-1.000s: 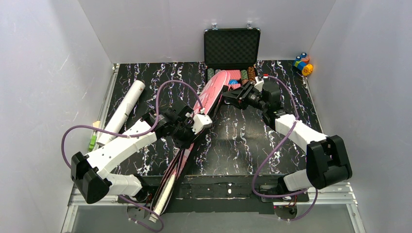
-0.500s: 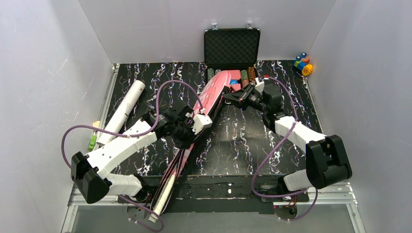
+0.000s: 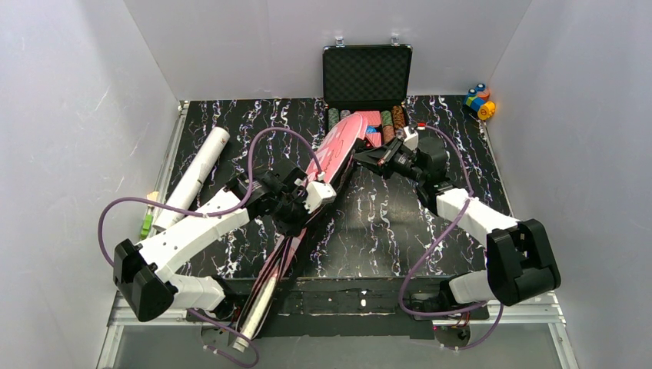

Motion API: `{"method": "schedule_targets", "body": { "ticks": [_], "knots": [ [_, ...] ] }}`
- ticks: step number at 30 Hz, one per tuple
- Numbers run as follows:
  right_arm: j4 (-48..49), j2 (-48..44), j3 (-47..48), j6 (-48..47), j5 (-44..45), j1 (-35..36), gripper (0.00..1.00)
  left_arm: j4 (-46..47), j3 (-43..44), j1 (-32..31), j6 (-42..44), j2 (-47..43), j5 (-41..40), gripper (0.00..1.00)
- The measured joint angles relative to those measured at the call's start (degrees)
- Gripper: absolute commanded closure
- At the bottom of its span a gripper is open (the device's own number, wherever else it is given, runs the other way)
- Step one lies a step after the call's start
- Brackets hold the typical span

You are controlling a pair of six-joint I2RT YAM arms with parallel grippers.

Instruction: Pack up the badminton gear

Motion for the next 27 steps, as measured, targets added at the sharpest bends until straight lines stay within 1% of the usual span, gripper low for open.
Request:
{"method": "schedule_targets", "body": {
  "ticks": [5,10,15,19,26,27],
  "knots": [
    [-0.04,-1.16,-1.22,0.26,-0.2,3.15,0.99,0.02,0.0,0.0,0.0,0.37,-0.11,1.0],
    [-0.79,-2.01,-2.16,0.33,-0.42,8.7,0.99,0.02,0.0,0.0,-0.02,0.5,-0.55,1.0],
    [-1.25,-3.61,-5.14,0.92,-0.26,13.14,0.99,-0.2,0.02,0.0,0.0,0.52,-0.94,1.0],
    [-1.53,-3.65,-5.49,1.44,-1.88,17.49,0.99,0.02,0.31,0.0,-0.24,0.81,-1.88,1.0],
    [3.74,0.79,-5.44,3.87,-7.39,25.14,0.99,1.07,4.79,0.04,-1.84,4.17,-2.82,1.0],
    [4.55,1.7,-5.44,4.28,-7.87,25.88,0.99,1.03,5.33,0.07,-2.08,4.74,-2.82,0.99]
  ]
}}
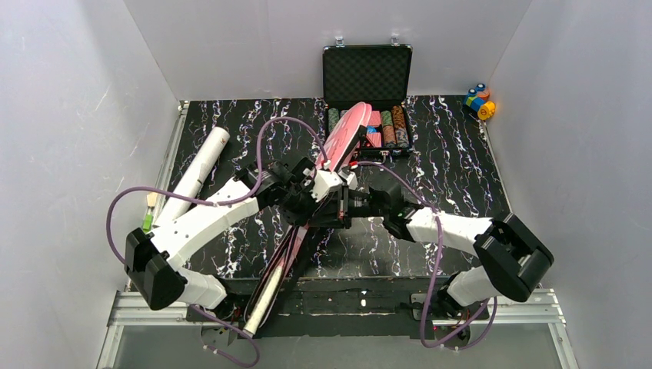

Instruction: Pack up the badminton gear

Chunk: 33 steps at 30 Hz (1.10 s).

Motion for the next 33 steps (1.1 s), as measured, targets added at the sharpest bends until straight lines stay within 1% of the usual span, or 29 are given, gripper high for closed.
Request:
{"method": "schedule_targets", "body": {
  "ticks": [2,5,9,10,13,14,15,16,17,18,19,20,21,24,27,30,33],
  "knots": [
    [1.03,1.16,0.0,0.59,-0.61,0.61,0.99,-0.48,0.79,0.15,-0.28,1.14,-0.04,0.95],
    [1.38,1.25,0.0,0.55,-1.2,0.17,0.99,-1.4,1.92,0.55,-0.83,1.88,0.46,0.93],
    [-0.85,-0.72,0.02,-1.6,-1.49,-0.57,0.99,-2.27,3.15,1.29,-0.96,2.08,2.23,0.94],
    [-1.88,-1.42,0.04,-2.43,-1.6,-0.87,0.99,-2.54,3.3,1.46,-0.76,2.08,2.69,0.92],
    [-4.2,-2.58,0.17,-4.28,-2.38,-1.68,0.99,-3.61,3.39,2.03,1.29,2.08,5.44,0.95],
    [-4.83,-2.67,0.24,-4.63,-2.95,-1.81,0.99,-4.22,3.39,2.25,2.03,2.08,6.34,0.89],
    [-5.22,-2.67,0.31,-4.94,-3.52,-1.95,0.99,-4.98,3.39,2.43,3.02,2.08,7.43,0.72],
    [-5.81,-2.67,0.48,-5.2,-4.02,-2.03,0.99,-5.84,3.39,2.67,4.07,2.1,8.48,0.46],
    [-6.23,-2.67,0.63,-5.49,-4.44,-2.08,0.99,-6.86,3.39,2.99,5.29,2.1,9.81,0.36],
    [-6.67,-2.64,0.7,-5.75,-4.37,-2.16,0.99,-8.39,3.41,3.13,6.62,2.1,11.56,0.31],
    [-7.34,-2.56,0.72,-5.95,-4.35,-2.4,0.99,-10.03,3.43,3.23,7.65,2.03,13.2,0.22],
    [-8.28,-2.32,0.72,-6.05,-4.28,-2.73,0.99,-11.02,3.41,3.28,8.28,1.92,14.4,0.07],
    [-8.98,-1.9,0.72,-6.05,-4.26,-2.99,0.99,-11.91,3.39,3.32,8.96,1.68,15.69,0.02],
    [-10.43,-0.83,0.72,-6.08,-3.82,-3.48,0.99,-13.33,3.39,3.87,10.4,0.09,18.62,0.02],
    [-11.72,-0.26,0.72,-6.08,-2.99,-3.63,0.99,-14.16,4.0,6.38,11.04,-1.22,21.07,0.02],
    [-12.04,-0.26,0.72,-6.12,-2.91,-3.63,0.99,-12.59,6.34,12.0,9.86,-1.49,22.25,0.02],
    [-12.2,-0.26,0.72,-6.29,-2.89,-3.61,0.99,-7.15,8.33,18.12,6.38,-1.55,21.42,0.02]
  ]
}}
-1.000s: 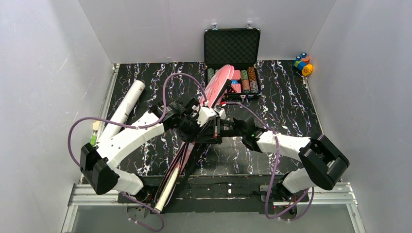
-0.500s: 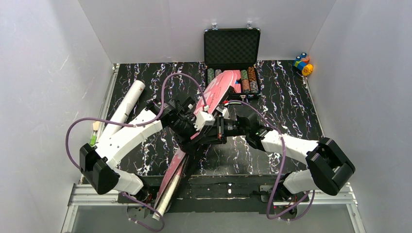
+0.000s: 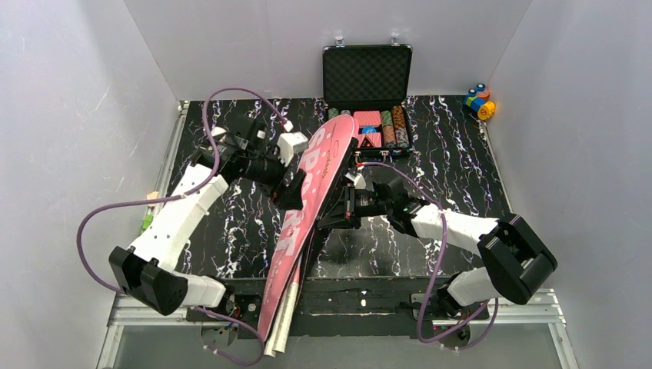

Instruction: Pack up the badminton gear

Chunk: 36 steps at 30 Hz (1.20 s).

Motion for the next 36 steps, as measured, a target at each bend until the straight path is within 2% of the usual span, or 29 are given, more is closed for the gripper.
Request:
{"method": "schedule_targets", "body": {
  "ticks": [3,10,22,24,27,32,34,36],
  "knots": [
    [-0.79,0.0,0.35,-0.57,0.17,0.13,0.99,4.02,2.29,2.21,-3.98,1.77,-0.28,0.02],
    [-2.01,0.0,1.81,-1.07,0.79,1.01,0.99,9.07,4.63,0.96,-9.99,12.48,4.66,0.02],
    [-1.53,0.66,2.73,-0.39,1.53,2.01,0.99,12.41,-0.9,-1.38,-9.68,13.16,7.02,0.03],
    [-1.31,1.31,3.34,-0.02,1.62,2.45,0.99,13.14,-2.14,-1.62,-9.73,13.09,6.73,0.11],
    [-1.29,2.45,3.5,0.68,1.95,2.86,0.99,13.66,-3.02,-1.64,-9.66,12.92,6.29,0.31],
    [-0.48,2.82,3.63,1.79,2.6,3.19,0.99,15.15,-3.08,-1.86,-9.64,12.94,5.05,0.57],
    [0.35,2.82,3.82,2.05,2.78,3.54,0.99,15.47,-3.08,-1.86,-9.88,12.94,4.48,0.59],
    [0.9,2.82,3.91,2.23,2.97,3.76,0.99,15.61,-3.08,-1.84,-9.9,12.96,4.31,0.55]
  ]
}}
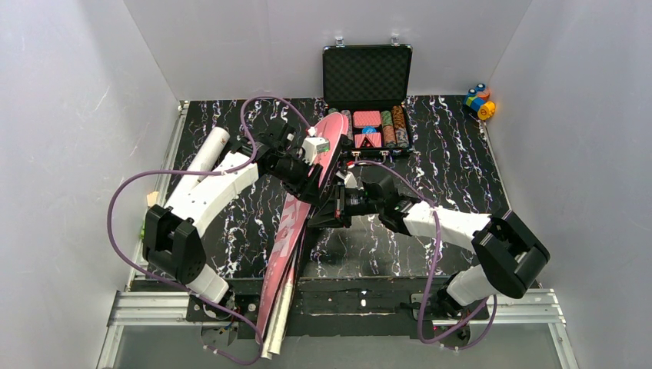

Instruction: Pack up the badminton gear

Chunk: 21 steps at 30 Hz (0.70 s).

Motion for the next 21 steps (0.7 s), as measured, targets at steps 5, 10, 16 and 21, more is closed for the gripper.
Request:
{"method": "schedule_targets", "body": {
  "ticks": [5,10,16,21],
  "knots": [
    [0.39,-0.02,0.0,0.2,0.17,0.13,0.99,0.07,0.0,0.02,-0.48,-0.02,-0.22,0.51],
    [0.39,-0.02,0.15,0.22,0.39,0.35,0.99,0.07,0.0,0.02,-1.11,0.02,-0.48,0.77],
    [-0.44,-0.02,1.53,0.15,1.38,0.96,0.99,-0.72,0.72,0.02,-2.32,0.68,-0.79,1.0],
    [-1.42,-0.02,3.13,-0.35,1.99,0.94,0.99,-2.4,3.69,0.09,-3.06,0.74,-2.38,1.0]
  ]
}}
